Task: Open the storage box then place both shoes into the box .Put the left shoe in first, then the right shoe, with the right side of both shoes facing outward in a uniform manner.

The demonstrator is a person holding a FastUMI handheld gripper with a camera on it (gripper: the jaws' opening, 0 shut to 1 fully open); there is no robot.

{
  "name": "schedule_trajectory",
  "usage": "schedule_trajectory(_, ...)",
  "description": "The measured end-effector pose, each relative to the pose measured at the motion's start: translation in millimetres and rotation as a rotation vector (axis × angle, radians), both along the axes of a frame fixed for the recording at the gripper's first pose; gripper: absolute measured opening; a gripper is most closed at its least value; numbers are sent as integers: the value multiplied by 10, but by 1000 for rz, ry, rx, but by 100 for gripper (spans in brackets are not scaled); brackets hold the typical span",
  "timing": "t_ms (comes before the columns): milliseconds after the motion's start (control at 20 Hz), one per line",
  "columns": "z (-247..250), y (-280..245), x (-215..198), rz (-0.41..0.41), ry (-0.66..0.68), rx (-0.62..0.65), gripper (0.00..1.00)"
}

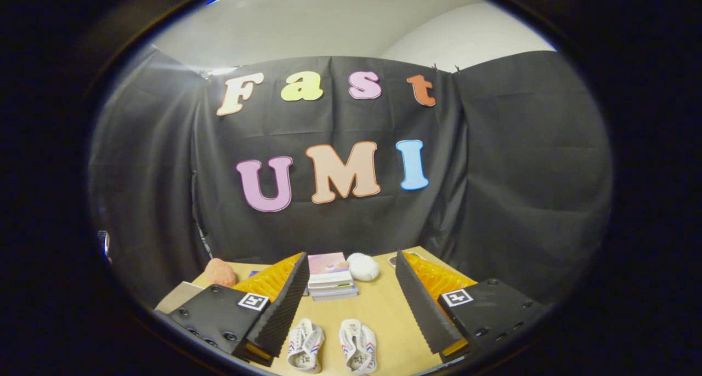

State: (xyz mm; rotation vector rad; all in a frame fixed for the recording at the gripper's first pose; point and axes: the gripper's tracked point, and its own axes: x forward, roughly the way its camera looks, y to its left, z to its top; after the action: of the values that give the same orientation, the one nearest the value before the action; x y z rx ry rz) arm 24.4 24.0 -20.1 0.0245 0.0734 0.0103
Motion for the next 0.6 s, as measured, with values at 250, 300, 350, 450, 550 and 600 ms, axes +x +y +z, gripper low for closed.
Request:
schedule_trajectory(250, -315, 432, -68, 62, 82, 128, 99)
schedule_trajectory(300, -404, 531, -104, 75, 102, 163, 99)
schedule_trajectory(350, -490, 626, -119, 87, 125, 201, 99)
schedule_trajectory(450, -702, 839, -181, 120, 188, 292, 99)
schedule_trajectory(550, -929, 1044, -268, 151, 257, 391, 99)
schedule_trajectory(600, -1052, 1145, -304, 161, 295, 443, 99)
